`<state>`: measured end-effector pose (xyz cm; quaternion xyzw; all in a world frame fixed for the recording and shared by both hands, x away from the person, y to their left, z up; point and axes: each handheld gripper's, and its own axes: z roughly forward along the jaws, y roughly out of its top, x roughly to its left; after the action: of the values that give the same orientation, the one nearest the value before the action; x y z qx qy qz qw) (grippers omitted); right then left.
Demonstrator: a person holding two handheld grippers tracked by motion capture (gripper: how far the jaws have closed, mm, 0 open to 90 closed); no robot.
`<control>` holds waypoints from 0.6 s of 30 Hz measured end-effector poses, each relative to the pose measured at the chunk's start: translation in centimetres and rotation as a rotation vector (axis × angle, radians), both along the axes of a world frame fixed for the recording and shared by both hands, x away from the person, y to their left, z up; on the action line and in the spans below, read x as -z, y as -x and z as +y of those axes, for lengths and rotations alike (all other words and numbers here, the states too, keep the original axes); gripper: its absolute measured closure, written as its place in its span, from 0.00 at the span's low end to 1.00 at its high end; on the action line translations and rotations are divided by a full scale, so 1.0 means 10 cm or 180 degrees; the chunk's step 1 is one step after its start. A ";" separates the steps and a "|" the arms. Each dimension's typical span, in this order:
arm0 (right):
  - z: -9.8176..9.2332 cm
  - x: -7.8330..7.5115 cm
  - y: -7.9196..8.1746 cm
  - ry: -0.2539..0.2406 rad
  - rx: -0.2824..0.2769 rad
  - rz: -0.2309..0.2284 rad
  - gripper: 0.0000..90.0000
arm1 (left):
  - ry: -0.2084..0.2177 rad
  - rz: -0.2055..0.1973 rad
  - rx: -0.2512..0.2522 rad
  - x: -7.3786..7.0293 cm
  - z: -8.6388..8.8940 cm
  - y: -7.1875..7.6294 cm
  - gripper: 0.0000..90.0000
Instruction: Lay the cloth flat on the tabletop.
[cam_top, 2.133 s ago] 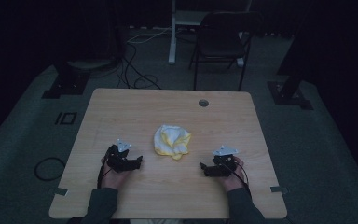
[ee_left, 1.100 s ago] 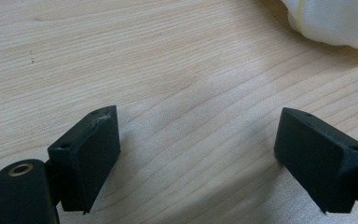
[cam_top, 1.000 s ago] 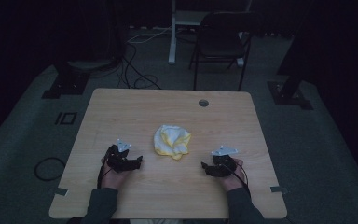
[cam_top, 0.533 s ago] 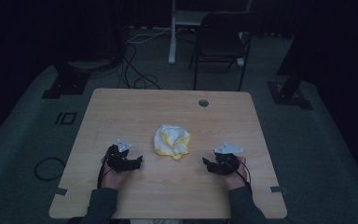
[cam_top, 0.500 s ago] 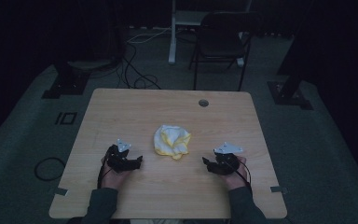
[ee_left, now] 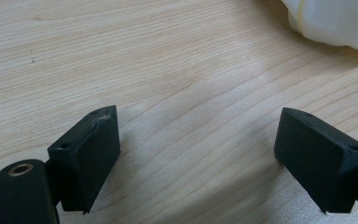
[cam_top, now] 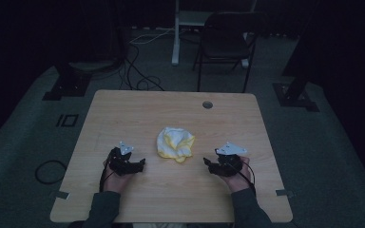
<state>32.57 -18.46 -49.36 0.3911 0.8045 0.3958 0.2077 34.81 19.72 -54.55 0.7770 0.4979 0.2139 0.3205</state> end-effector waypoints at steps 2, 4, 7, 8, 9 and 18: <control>0.02 -0.02 -0.01 0.0001 -0.0012 -0.0016 0.42 | 0.0000 0.0000 -0.0001 0.00 0.00 0.00 0.16; 0.04 -0.05 -0.02 -0.0001 -0.0022 -0.0029 0.42 | 0.0001 0.0000 -0.0001 0.00 0.00 0.00 0.16; 0.07 -0.07 -0.03 0.0004 -0.0036 -0.0044 0.42 | -0.0001 0.0001 -0.0001 0.00 0.00 0.00 0.16; 0.07 -0.08 -0.04 0.0004 -0.0040 -0.0047 0.42 | 0.0001 0.0000 -0.0001 0.00 0.00 0.00 0.16; 0.08 -0.09 -0.05 0.0002 -0.0043 -0.0050 0.43 | 0.0000 0.0000 -0.0001 0.00 0.00 0.00 0.16; 0.18 -0.11 -0.09 -0.0028 -0.0066 -0.0097 0.45 | -0.0001 0.0001 -0.0001 0.00 0.00 0.00 0.16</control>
<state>33.50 -16.70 -48.24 0.3776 0.8035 0.4074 0.2142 34.81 19.72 -54.55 0.7770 0.4980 0.2139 0.3202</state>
